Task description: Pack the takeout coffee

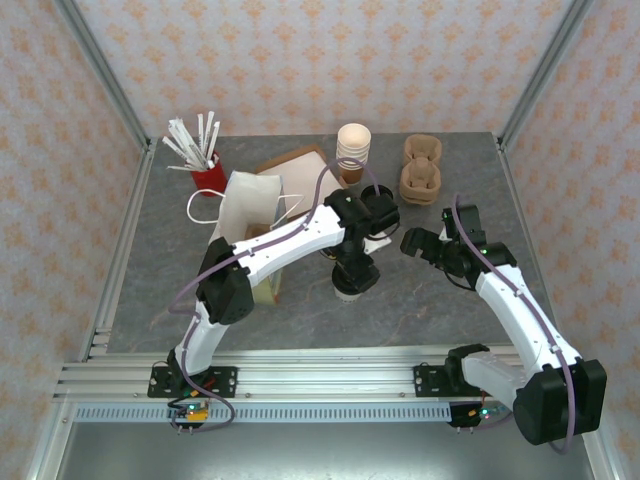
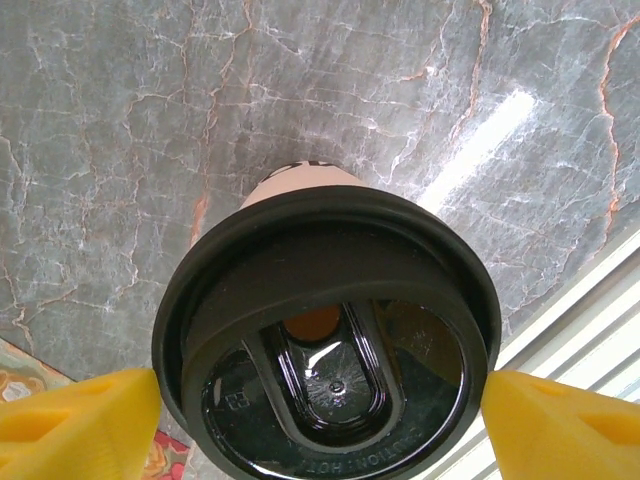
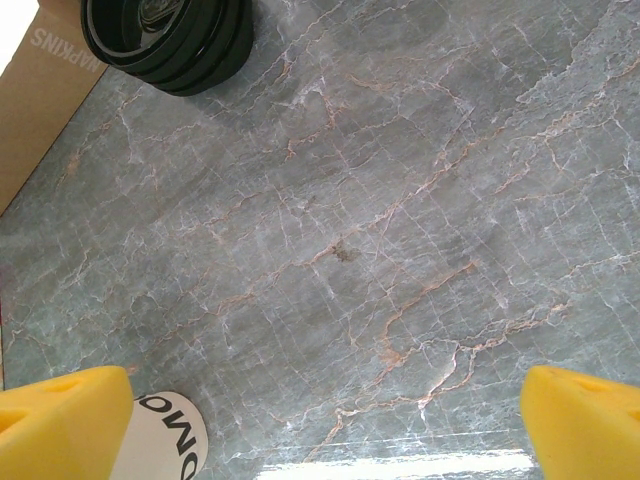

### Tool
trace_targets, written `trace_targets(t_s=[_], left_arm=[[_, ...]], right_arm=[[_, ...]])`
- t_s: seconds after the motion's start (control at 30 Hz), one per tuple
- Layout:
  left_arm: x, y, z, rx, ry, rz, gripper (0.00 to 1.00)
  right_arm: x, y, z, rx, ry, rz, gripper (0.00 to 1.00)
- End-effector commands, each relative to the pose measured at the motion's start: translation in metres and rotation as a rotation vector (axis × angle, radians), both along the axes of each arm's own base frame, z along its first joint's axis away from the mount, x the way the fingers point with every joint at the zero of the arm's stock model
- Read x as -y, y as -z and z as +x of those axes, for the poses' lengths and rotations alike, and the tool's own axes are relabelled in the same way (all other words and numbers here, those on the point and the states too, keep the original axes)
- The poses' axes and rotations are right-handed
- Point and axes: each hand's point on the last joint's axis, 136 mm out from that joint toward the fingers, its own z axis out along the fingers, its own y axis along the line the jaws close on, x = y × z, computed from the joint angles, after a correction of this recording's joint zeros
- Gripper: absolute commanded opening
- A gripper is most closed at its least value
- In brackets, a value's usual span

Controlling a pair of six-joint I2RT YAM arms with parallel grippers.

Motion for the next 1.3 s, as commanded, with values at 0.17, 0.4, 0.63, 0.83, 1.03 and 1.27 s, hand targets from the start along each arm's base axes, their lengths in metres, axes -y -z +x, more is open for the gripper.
trace_targets(t_s=[0.17, 0.4, 0.63, 0.83, 1.03, 1.27], left_arm=[[-0.003, 0.006, 0.001, -0.014, 0.011, 0.031, 0.83], [-0.005, -0.007, 0.005, 0.020, 0.007, 0.029, 0.84], [-0.007, -0.013, 0.005, 0.035, 0.002, 0.021, 0.87], [-0.004, -0.009, -0.002, 0.022, 0.013, 0.019, 0.89], [-0.007, -0.005, -0.002, 0.028, 0.014, 0.047, 0.89], [-0.005, -0.003, -0.003, 0.023, 0.021, 0.049, 0.90]], right_arm=[[-0.002, 0.003, 0.000, 0.000, -0.017, -0.001, 1.00], [-0.001, 0.005, -0.001, -0.004, -0.018, -0.001, 1.00], [-0.002, 0.006, -0.001, -0.006, -0.018, 0.002, 1.00], [-0.002, 0.007, -0.001, -0.008, -0.019, 0.001, 1.00], [-0.002, 0.008, -0.001, -0.008, -0.020, 0.004, 1.00], [-0.003, 0.008, -0.001, -0.007, -0.022, 0.007, 1.00]])
